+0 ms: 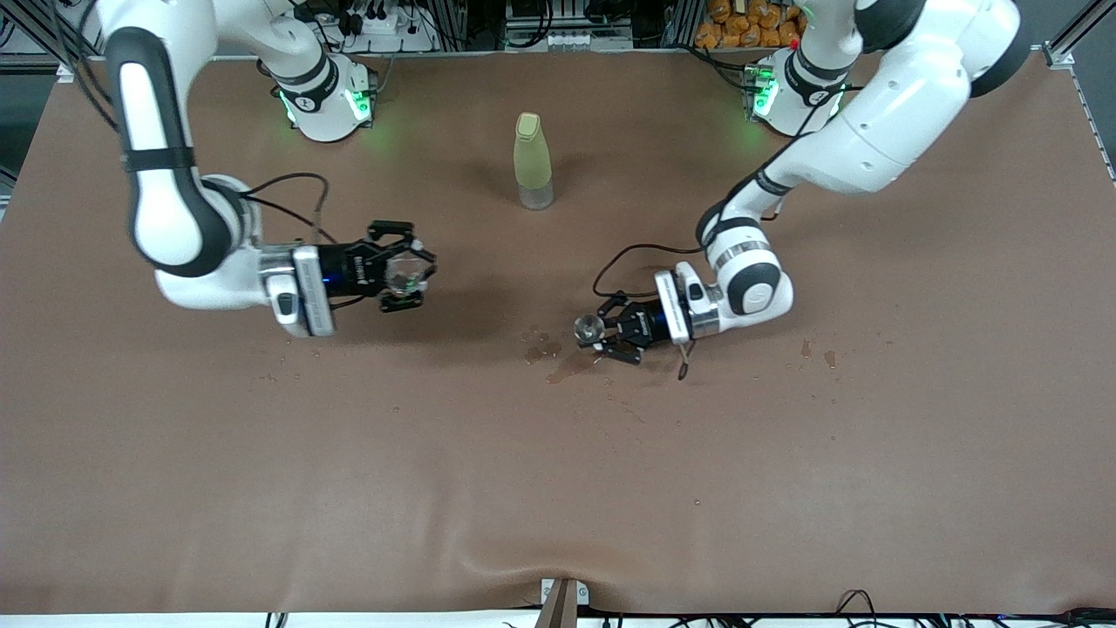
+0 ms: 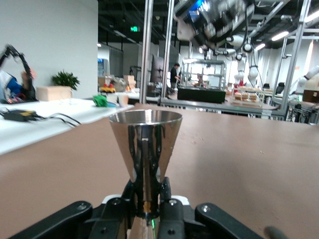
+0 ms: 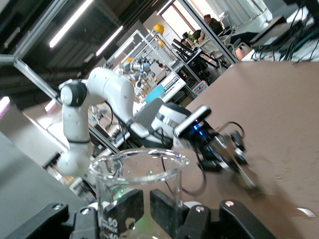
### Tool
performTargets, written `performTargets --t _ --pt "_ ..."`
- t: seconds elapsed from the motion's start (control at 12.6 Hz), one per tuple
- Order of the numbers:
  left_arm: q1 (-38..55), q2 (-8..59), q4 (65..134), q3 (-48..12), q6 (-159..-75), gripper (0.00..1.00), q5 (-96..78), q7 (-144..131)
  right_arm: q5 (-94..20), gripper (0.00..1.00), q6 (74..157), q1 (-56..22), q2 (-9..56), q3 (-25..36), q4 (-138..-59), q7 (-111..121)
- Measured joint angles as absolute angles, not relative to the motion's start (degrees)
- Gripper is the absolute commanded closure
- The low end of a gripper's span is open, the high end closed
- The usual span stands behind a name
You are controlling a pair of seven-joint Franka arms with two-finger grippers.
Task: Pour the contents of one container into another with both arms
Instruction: 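Carry the beaker and jigger back apart toward their starting spots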
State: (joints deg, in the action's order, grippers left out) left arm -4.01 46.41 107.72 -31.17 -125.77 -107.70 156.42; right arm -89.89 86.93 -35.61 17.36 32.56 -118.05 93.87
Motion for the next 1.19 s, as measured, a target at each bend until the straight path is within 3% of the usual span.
performTargets --t 0.24,0.63,1.19 --pt "-15.5 41.3 109.6 -34.9 -125.0 1.00 -95.0 149.6 -86.1 1.00 84.2 -31.3 17.4 34.2 -117.0 105.2" --pt "-32.5 38.4 113.7 -34.6 -111.7 1.00 -78.0 145.2 -82.0 1.00 80.0 -22.2 18.3 34.4 -116.6 127.6" --pt "-51.5 41.3 114.4 -32.2 -106.3 1.00 -56.5 141.5 -77.6 1.00 74.0 -11.8 30.9 34.3 -114.6 154.7"
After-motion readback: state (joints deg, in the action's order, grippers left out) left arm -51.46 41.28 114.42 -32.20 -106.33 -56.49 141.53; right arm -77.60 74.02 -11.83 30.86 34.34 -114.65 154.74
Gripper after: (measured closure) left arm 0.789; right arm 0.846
